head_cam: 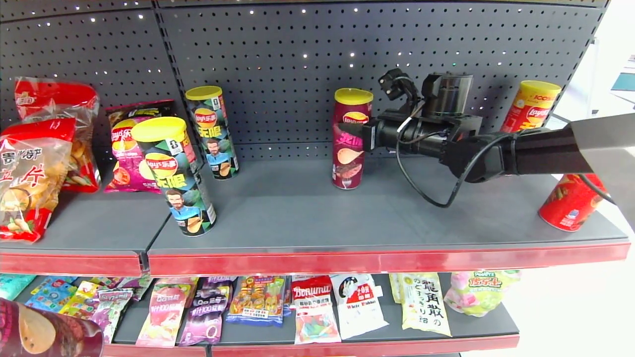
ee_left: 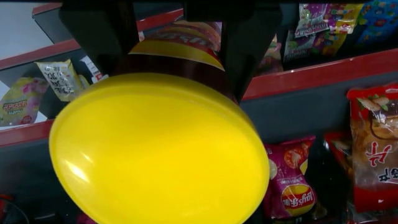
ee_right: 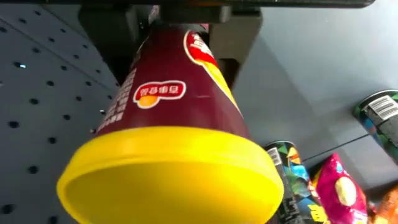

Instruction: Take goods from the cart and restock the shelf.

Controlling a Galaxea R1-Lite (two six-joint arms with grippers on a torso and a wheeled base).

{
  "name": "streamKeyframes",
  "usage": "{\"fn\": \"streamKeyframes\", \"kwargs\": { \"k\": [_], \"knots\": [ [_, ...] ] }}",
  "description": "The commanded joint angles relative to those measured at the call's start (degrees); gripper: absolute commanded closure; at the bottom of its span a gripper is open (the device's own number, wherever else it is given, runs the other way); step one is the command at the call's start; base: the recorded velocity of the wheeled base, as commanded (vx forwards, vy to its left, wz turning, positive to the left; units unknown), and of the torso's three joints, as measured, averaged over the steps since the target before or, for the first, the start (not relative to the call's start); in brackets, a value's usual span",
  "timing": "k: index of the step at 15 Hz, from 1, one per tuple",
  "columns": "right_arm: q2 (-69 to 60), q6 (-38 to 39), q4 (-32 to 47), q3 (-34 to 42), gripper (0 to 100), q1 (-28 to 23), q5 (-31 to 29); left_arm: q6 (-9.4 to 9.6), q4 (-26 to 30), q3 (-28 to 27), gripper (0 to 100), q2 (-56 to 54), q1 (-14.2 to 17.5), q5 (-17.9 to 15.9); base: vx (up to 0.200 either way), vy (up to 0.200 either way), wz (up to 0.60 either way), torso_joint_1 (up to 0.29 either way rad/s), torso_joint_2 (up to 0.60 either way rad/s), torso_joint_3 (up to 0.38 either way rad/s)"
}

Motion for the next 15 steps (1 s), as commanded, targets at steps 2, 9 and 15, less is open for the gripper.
{"fn": "streamKeyframes", "kwargs": {
  "k": [2, 9, 15],
  "knots": [
    [-3.53, -0.13, 0.27, 2.47, 100, 0.75, -1.49, -0.01, 0.00, 0.06, 100, -0.13, 0.03, 0.00, 0.000, 0.000, 0.00, 0.000, 0.00, 0.000],
    [-22.60, -0.30, -0.61, 27.43, 100, 4.80, -8.96, 0.08, 0.00, -0.03, 100, 0.40, 0.03, -0.08, 0.000, 0.000, 0.00, 0.000, 0.00, 0.000],
    [-26.20, -0.48, -9.92, 37.18, 100, 9.54, -12.03, 0.60, -0.09, 0.23, 100, 0.84, 0.03, -0.35, 0.000, 0.000, 0.00, 0.000, 0.00, 0.000]
  ]
}}
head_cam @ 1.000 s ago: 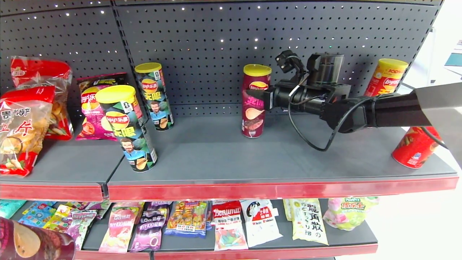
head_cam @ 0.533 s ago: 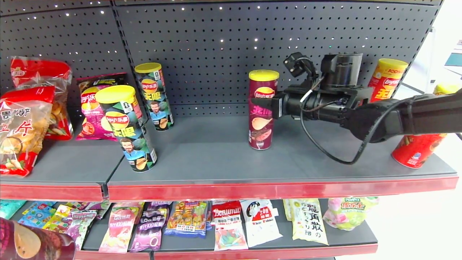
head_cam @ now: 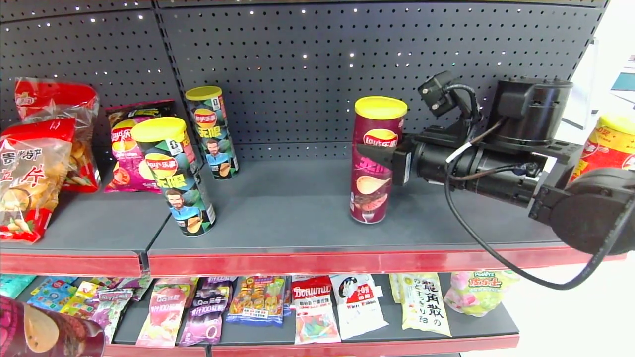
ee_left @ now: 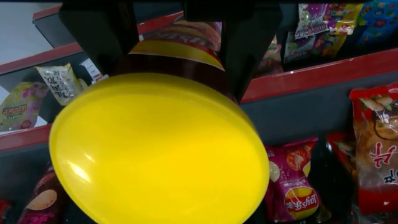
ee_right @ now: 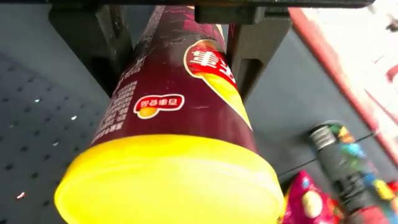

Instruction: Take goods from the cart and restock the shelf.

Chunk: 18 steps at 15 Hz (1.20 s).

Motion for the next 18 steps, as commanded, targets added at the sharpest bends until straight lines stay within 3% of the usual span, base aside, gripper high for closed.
{"fn": "streamKeyframes", "kwargs": {
  "k": [1, 18],
  "knots": [
    [-2.62, -0.02, -0.12, 3.77, 100, 2.43, -0.23, 0.02, -0.01, 0.14, 100, -0.19, 0.03, -0.03, 0.000, 0.000, 0.00, 0.000, 0.00, 0.000],
    [-0.95, -1.60, -7.15, 9.22, 100, 2.69, -0.40, 0.02, 0.08, 0.14, 100, -0.19, 0.03, -0.12, 0.000, 0.000, 0.00, 0.000, 0.00, 0.000]
  ]
}}
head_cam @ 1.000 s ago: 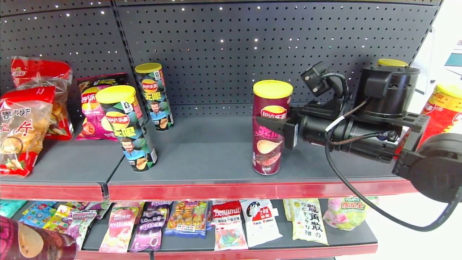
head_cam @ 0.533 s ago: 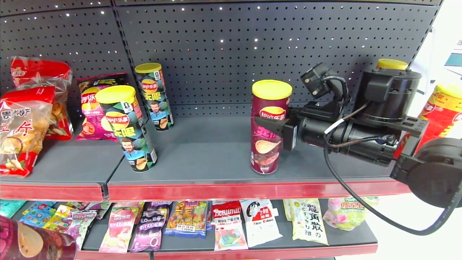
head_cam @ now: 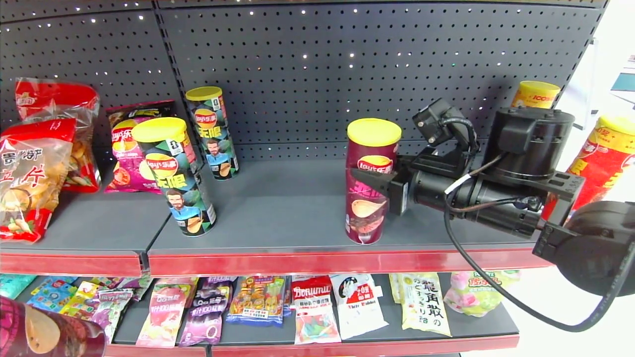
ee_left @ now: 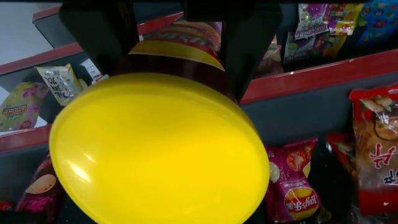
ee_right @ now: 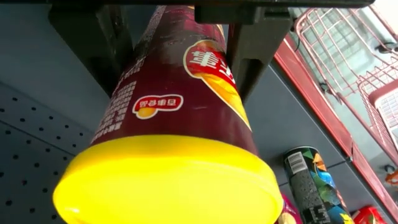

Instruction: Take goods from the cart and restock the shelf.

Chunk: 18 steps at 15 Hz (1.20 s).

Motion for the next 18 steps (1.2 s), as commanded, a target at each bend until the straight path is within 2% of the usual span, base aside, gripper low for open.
{"fn": "streamKeyframes", "kwargs": {
  "k": [1, 18],
  "knots": [
    [-0.36, 0.01, -0.13, 0.53, 100, 0.27, -0.01, 0.02, 0.00, -0.01, 100, -0.06, 0.03, -0.01, 0.000, 0.000, 0.00, 0.000, 0.00, 0.000],
    [-1.33, -0.52, -0.04, 2.73, 100, -0.35, -0.01, 0.02, 0.00, 0.26, 100, -0.14, 0.03, -0.01, 0.000, 0.000, 0.00, 0.000, 0.00, 0.000]
  ]
}}
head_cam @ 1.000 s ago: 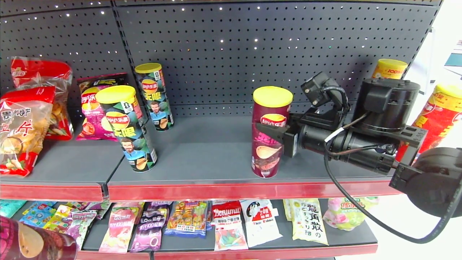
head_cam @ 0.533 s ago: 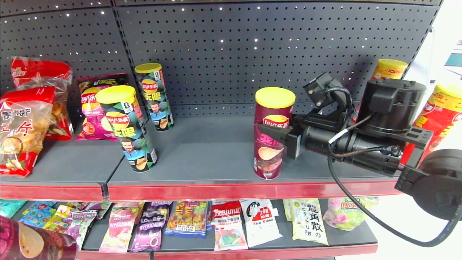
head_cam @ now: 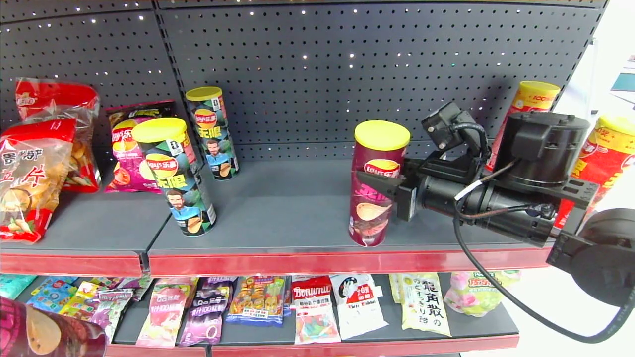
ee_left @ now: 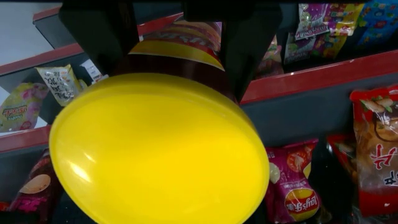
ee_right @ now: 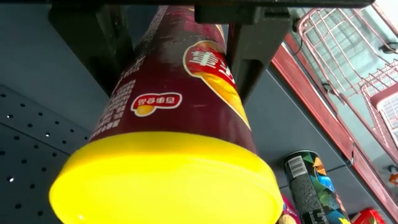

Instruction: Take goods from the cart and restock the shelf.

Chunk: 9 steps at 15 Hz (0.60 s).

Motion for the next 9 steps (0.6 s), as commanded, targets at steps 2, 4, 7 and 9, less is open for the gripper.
{"fn": "streamKeyframes", "kwargs": {
  "k": [2, 4, 7, 9],
  "knots": [
    [0.47, -0.19, 0.06, 0.08, 0, -0.02, -0.08, 0.00, 0.02, 0.60, 100, -0.32, 0.03, -0.01, 0.000, 0.000, 0.00, 0.000, 0.00, 0.000],
    [0.21, -0.10, 0.06, 0.08, 0, -0.02, 0.01, 0.00, 0.02, 0.60, 100, -0.32, 0.03, -0.01, 0.000, 0.000, 0.00, 0.000, 0.00, 0.000],
    [-0.50, -0.02, 0.06, 0.35, 0, -0.02, -0.08, 0.00, 0.02, 0.69, 100, -0.23, 0.03, -0.10, 0.000, 0.000, 0.00, 0.000, 0.00, 0.000],
    [-1.73, 0.07, 0.06, 2.11, 0, -0.28, -0.16, 0.00, 0.02, 0.60, 100, -0.15, -0.06, -0.10, 0.000, 0.000, 0.00, 0.000, 0.00, 0.000]
  ]
}}
